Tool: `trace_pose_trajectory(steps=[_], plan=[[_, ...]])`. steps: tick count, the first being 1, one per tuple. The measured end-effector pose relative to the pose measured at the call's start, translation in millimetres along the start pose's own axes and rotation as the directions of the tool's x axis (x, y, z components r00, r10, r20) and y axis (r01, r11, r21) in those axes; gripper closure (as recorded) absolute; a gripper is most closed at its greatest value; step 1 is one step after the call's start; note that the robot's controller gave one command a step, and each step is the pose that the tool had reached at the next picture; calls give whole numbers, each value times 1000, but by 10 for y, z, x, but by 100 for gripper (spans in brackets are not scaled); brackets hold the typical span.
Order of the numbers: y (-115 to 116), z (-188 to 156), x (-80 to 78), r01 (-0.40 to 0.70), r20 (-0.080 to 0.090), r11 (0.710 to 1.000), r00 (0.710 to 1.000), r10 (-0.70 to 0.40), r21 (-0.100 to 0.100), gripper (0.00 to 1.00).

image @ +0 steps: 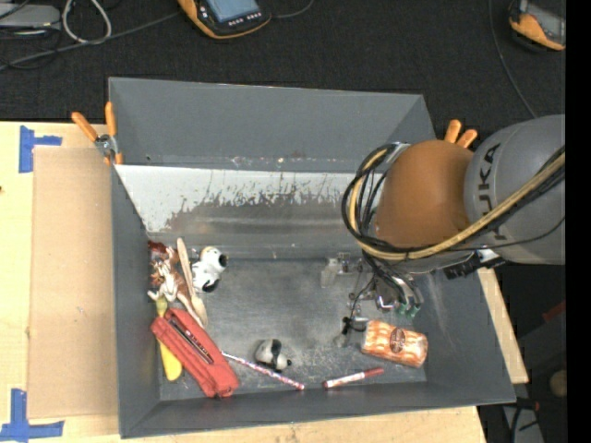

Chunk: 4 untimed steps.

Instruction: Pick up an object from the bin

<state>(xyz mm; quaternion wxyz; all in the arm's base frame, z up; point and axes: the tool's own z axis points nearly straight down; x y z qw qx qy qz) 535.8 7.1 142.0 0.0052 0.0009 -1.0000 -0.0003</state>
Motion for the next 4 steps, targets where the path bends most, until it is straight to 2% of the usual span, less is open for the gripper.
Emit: trace_pose_trajectory(steps=[1, 2, 3, 4], plan=[[-1, -45, -17, 0, 8, 1000, 1000, 0, 0, 0], [-611, 584, 313, 106, 8, 994, 994, -106, 0, 0], [-807, 417, 390, 75, 9, 997, 997, -75, -2, 0], [-1312, 440, 551, -80, 1, 997, 997, 80, -2, 0]])
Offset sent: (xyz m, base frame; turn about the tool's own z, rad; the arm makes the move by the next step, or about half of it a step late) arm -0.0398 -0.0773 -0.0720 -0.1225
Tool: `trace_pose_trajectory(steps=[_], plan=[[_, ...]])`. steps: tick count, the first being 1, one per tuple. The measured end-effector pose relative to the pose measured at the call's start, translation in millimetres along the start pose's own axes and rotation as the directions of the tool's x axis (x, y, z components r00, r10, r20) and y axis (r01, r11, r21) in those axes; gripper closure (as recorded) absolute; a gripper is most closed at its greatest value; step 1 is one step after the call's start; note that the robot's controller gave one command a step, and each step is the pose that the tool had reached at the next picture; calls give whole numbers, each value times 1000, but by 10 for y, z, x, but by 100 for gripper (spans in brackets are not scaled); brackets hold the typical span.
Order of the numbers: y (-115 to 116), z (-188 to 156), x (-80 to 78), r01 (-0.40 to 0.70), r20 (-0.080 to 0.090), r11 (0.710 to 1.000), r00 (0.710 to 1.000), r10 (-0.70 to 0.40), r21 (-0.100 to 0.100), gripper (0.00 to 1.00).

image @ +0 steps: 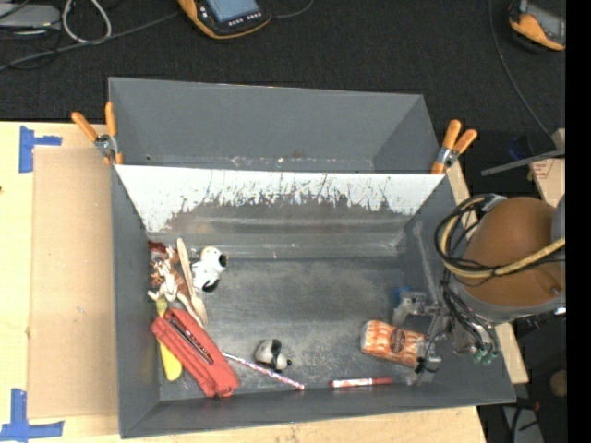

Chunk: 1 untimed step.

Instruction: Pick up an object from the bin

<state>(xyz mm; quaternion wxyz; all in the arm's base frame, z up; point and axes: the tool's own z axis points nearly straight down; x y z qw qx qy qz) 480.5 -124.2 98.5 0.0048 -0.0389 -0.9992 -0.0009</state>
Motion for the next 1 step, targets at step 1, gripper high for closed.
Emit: trace_pose_trajectory(steps=[1], plan=[[142, 307, -150, 61, 10, 998, 998, -60, -4, 0]])
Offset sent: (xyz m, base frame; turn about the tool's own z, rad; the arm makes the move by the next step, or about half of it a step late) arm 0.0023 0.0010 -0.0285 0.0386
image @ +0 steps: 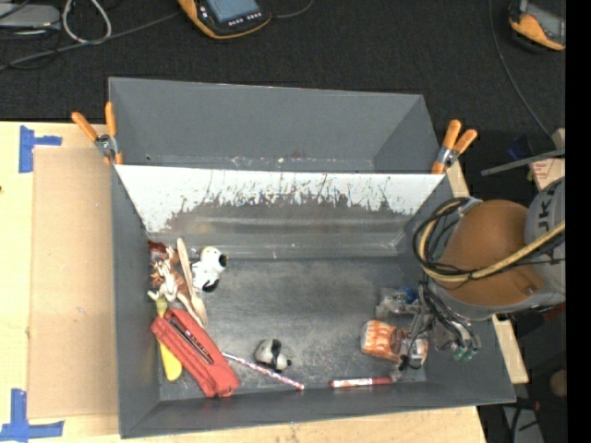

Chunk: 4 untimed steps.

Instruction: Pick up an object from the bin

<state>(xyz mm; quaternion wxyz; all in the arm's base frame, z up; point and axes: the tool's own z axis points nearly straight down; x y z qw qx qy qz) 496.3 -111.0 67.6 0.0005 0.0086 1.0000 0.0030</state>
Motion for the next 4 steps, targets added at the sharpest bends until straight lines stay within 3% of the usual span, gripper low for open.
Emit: trace_pose_trajectory(steps=[1, 2, 4], plan=[[-110, -18, 132, -96, -8, 995, 995, 96, 4, 100], [-109, -21, 132, -95, -8, 995, 995, 95, 4, 100], [-86, -845, 156, -93, -19, 996, 995, 93, 2, 100]])
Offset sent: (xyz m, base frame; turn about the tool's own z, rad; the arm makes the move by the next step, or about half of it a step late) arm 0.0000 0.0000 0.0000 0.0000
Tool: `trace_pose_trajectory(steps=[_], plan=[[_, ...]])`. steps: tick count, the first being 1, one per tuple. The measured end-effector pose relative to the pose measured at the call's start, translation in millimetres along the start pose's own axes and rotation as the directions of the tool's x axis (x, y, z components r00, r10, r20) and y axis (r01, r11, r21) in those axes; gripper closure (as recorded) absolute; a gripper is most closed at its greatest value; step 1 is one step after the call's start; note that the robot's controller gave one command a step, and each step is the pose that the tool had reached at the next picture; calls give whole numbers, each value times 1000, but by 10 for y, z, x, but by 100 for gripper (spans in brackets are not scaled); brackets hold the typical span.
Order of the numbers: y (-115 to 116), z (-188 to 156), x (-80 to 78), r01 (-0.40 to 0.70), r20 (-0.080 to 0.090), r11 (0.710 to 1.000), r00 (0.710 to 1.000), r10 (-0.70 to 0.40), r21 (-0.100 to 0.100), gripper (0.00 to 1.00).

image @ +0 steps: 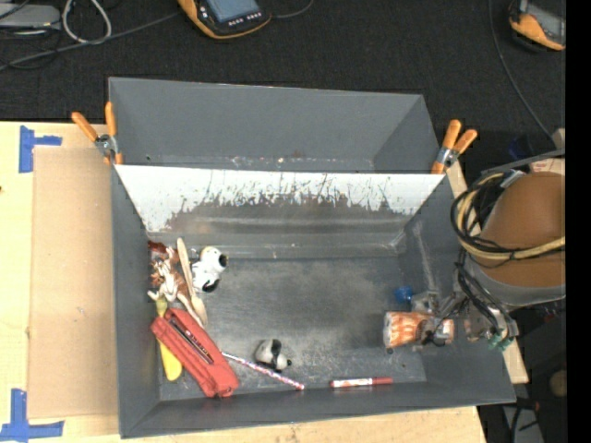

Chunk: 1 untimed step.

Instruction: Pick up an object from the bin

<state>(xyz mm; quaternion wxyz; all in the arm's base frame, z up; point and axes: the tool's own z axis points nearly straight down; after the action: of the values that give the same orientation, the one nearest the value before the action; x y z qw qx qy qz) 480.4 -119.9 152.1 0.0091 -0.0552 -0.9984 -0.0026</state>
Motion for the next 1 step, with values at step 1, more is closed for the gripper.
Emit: trace_pose_trajectory(steps=[1], plan=[[3, -310, -8, 0, 6, 1000, 1000, 0, 1, 100]])
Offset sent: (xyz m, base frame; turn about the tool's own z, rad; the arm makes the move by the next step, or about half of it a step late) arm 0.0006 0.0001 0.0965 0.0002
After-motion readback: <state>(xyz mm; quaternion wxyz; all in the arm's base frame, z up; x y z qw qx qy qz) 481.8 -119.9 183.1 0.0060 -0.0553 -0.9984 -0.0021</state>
